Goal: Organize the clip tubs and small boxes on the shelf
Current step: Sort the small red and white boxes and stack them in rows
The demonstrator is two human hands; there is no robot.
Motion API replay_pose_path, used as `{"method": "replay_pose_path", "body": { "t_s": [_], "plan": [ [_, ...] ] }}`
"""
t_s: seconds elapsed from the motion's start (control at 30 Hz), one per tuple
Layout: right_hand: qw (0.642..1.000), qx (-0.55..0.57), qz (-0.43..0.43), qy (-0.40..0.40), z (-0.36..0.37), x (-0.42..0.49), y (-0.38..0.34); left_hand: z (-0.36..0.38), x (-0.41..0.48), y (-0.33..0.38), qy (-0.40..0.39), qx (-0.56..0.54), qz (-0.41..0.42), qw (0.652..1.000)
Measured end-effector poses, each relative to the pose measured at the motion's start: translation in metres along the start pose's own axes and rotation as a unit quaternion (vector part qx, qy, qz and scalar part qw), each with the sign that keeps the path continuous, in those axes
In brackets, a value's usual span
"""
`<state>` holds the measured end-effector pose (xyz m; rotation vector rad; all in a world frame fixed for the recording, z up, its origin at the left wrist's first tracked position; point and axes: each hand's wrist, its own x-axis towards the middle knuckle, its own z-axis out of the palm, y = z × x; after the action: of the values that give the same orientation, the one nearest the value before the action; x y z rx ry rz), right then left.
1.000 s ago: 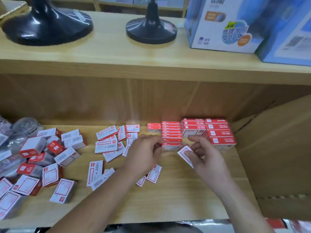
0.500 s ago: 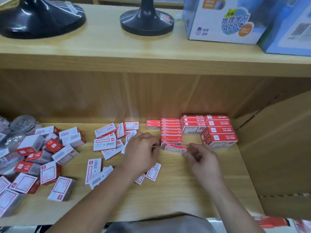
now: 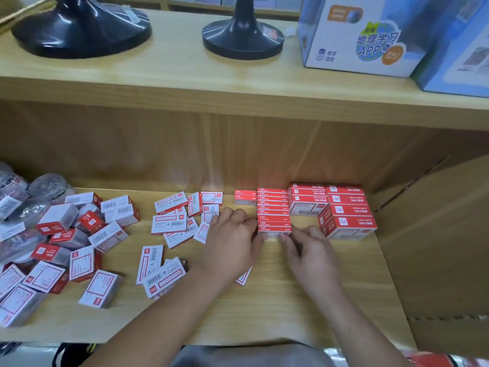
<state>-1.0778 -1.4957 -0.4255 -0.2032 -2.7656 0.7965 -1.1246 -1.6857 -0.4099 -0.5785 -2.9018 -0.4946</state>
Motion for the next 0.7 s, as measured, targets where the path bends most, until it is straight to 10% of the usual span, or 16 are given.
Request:
{"method": "replay_pose_path", "body": {
  "t_s": [0.5,0.7],
  "plan": [
    [0.993,0.111,0.034,-0.027,-0.022,-0.016,0.006,-0.045,-0.029,-0.024,0.099,-0.038,-0.043,0.993],
    [0.971,0.153,-0.013,-0.185,-0.009,-0.038,-0.041,-0.061,-0.100,-0.043,0.093,-0.040,-0.094,0.990]
  ]
}}
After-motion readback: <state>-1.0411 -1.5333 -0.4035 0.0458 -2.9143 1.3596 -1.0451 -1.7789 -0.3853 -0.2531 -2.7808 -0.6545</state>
